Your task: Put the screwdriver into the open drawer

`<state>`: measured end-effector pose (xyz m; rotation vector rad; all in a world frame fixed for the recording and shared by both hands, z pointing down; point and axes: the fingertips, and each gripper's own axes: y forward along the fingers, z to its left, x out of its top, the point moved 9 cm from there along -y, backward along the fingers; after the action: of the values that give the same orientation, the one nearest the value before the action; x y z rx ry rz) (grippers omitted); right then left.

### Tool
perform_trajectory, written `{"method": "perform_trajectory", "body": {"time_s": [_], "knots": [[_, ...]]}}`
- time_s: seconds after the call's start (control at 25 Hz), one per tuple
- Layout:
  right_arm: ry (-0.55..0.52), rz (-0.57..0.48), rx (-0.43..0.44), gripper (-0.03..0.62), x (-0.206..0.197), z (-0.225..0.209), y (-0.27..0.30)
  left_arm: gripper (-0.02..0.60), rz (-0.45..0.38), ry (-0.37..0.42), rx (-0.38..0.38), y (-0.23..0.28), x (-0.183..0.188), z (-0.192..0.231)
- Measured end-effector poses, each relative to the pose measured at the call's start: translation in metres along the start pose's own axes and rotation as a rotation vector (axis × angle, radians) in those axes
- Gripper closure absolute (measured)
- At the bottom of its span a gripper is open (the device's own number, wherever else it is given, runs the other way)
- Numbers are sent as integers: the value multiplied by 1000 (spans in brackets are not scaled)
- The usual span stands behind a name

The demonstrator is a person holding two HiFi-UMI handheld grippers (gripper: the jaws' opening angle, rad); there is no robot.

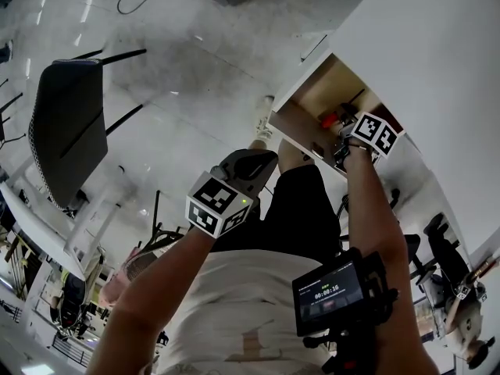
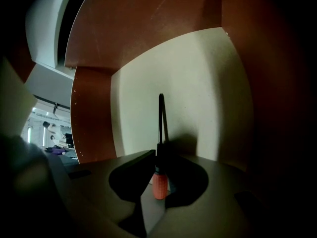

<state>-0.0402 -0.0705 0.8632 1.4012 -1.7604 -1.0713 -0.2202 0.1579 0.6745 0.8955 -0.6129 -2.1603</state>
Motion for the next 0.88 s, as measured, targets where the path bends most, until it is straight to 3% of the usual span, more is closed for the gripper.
{"method": "perform_trajectory", "body": {"time_s": [0.6, 0.88], "knots": [[-46, 58, -10, 525, -6, -3, 1, 561, 12, 1, -6, 3, -4, -3], [-67, 57, -15, 479, -9, -3, -2, 561, 14, 6, 1, -3, -5, -1]]}}
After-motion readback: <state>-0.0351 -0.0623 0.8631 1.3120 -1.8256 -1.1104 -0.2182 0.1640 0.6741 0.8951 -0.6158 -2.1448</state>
